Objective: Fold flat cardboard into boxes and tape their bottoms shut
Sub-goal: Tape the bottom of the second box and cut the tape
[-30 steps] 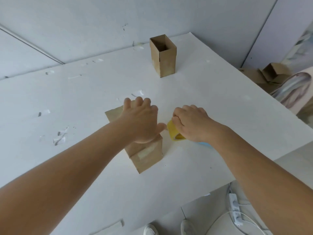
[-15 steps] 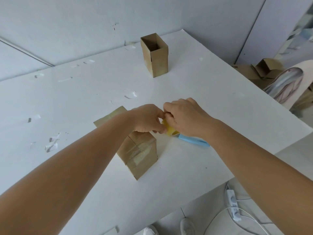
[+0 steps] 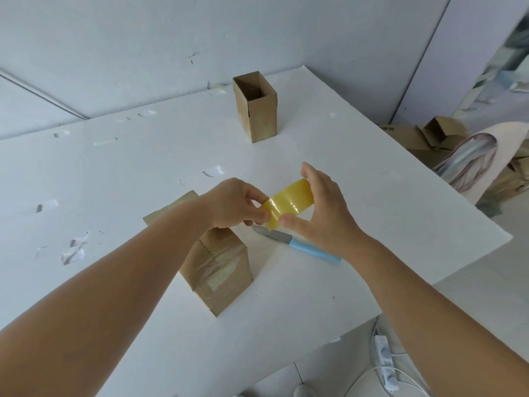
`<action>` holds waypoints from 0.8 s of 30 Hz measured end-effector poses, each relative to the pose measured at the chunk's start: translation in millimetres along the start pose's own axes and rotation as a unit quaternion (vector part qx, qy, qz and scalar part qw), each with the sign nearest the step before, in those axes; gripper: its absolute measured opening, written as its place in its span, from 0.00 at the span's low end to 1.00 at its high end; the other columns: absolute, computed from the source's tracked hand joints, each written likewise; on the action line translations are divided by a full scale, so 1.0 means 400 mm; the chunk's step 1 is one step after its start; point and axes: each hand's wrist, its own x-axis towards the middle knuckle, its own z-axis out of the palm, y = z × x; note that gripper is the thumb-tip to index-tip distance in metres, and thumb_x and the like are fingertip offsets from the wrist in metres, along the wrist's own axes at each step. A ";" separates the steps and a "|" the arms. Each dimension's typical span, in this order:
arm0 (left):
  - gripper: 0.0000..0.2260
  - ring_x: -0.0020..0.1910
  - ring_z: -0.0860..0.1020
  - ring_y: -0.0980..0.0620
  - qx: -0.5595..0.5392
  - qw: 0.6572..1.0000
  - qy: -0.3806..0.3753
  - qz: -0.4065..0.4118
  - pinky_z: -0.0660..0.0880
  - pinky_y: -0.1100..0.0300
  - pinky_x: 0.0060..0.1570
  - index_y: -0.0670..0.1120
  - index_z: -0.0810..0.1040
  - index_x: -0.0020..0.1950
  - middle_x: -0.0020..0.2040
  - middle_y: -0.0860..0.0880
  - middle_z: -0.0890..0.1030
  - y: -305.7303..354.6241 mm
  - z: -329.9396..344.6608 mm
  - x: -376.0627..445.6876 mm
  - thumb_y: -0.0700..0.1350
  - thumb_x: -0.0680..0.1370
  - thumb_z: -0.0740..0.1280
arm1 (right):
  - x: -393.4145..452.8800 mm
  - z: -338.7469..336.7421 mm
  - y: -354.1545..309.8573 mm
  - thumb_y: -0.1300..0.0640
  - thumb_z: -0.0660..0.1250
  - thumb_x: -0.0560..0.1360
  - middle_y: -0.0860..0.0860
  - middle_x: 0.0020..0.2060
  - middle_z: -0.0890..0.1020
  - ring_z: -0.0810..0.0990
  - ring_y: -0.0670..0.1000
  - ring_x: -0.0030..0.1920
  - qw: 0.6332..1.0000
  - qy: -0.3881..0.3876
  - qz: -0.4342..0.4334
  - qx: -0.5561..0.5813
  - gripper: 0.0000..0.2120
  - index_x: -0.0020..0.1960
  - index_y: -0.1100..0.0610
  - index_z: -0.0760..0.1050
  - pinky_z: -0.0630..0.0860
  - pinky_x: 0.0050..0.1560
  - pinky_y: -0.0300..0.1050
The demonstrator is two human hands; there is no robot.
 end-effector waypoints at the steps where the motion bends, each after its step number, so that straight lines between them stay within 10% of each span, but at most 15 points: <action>1: 0.08 0.36 0.77 0.58 -0.001 1.000 0.006 -0.001 0.72 0.61 0.42 0.62 0.82 0.41 0.38 0.47 0.84 -0.001 0.002 -0.001 0.46 0.71 0.72 | -0.012 0.008 0.019 0.41 0.73 0.66 0.50 0.73 0.57 0.56 0.50 0.72 0.999 0.001 0.032 0.039 0.50 0.77 0.52 0.46 0.57 0.70 0.49; 8: 0.09 0.36 0.78 0.61 -0.035 0.999 0.034 -0.002 0.72 0.65 0.41 0.62 0.82 0.40 0.37 0.51 0.84 -0.006 0.000 -0.010 0.45 0.72 0.72 | -0.064 0.120 0.127 0.47 0.67 0.74 0.52 0.69 0.68 0.62 0.56 0.68 0.980 -0.148 0.095 -0.095 0.32 0.74 0.51 0.60 0.61 0.67 0.47; 18: 0.10 0.34 0.76 0.61 -0.048 0.997 0.055 0.003 0.74 0.65 0.43 0.62 0.82 0.40 0.34 0.55 0.83 -0.015 0.008 -0.007 0.45 0.72 0.72 | -0.066 0.165 0.141 0.61 0.56 0.80 0.53 0.49 0.74 0.71 0.54 0.50 0.960 -0.109 -0.010 -0.258 0.13 0.59 0.54 0.76 0.63 0.39 0.40; 24: 0.08 0.29 0.74 0.65 -0.043 0.998 0.039 -0.007 0.72 0.65 0.41 0.60 0.84 0.42 0.31 0.59 0.81 -0.008 0.004 -0.007 0.46 0.71 0.72 | -0.123 0.053 0.114 0.59 0.59 0.76 0.48 0.38 0.76 0.73 0.52 0.39 0.987 -0.062 0.065 -0.130 0.06 0.45 0.54 0.75 0.66 0.35 0.44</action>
